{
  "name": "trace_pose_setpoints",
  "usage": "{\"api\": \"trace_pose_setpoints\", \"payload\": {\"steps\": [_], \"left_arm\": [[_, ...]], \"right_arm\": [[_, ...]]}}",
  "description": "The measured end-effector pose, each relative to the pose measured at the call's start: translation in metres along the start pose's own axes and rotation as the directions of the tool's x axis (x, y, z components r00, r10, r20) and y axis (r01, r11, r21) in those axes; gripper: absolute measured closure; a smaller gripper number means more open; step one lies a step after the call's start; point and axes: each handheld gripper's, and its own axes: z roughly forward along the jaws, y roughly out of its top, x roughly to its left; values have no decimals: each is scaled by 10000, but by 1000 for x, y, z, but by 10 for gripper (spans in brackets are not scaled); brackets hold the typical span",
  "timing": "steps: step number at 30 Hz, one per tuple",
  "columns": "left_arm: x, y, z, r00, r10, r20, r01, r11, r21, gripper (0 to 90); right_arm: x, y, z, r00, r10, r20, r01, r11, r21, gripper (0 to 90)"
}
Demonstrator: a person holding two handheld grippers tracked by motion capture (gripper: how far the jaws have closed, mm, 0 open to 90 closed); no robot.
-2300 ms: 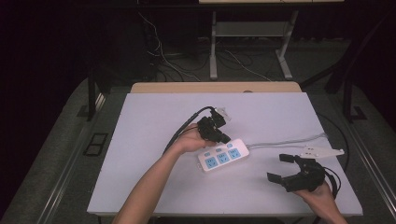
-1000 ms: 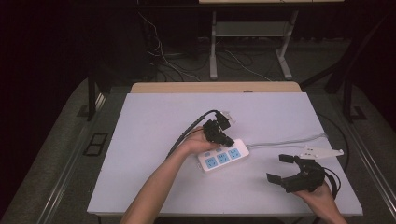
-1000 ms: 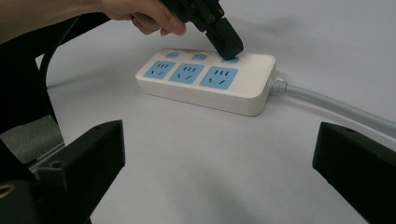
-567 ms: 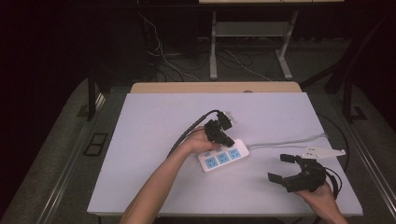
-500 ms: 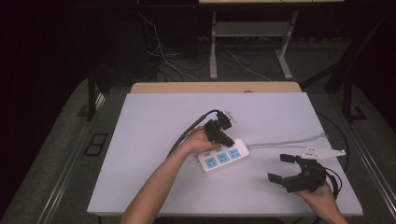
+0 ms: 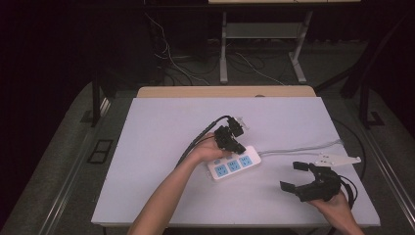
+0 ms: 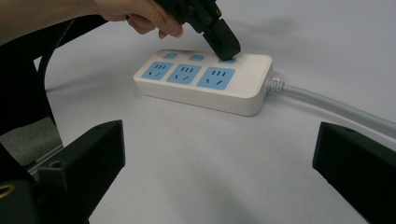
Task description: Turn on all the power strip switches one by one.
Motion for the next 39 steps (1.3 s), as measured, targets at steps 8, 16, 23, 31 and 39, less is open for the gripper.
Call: {"api": "trace_pose_setpoints", "payload": {"steps": [8,16,23,31,39], "left_arm": [[-6,-1,-17,9997,154,-183,-163,9987,-481,893],[-8,-12,-50,9979,33,-647,-122,9905,-1371,702],[-5,-30,-77,9939,-914,-622,753,9716,-2245,309],[-7,-54,-100,9808,-1641,-1053,1321,9564,-2604,0],[-13,-82,-118,9691,-2075,-1337,1545,9323,-3272,0]], "right_arm": [[0,0,1,10000,-18,-12,18,10000,15,22],[1,0,2,10000,-10,-10,10,10000,32,22],[1,0,2,10000,-2,-9,2,10000,23,22],[2,1,4,10000,-26,-49,27,10000,58,22],[3,0,5,10000,6,-75,-6,10000,84,22]]}}
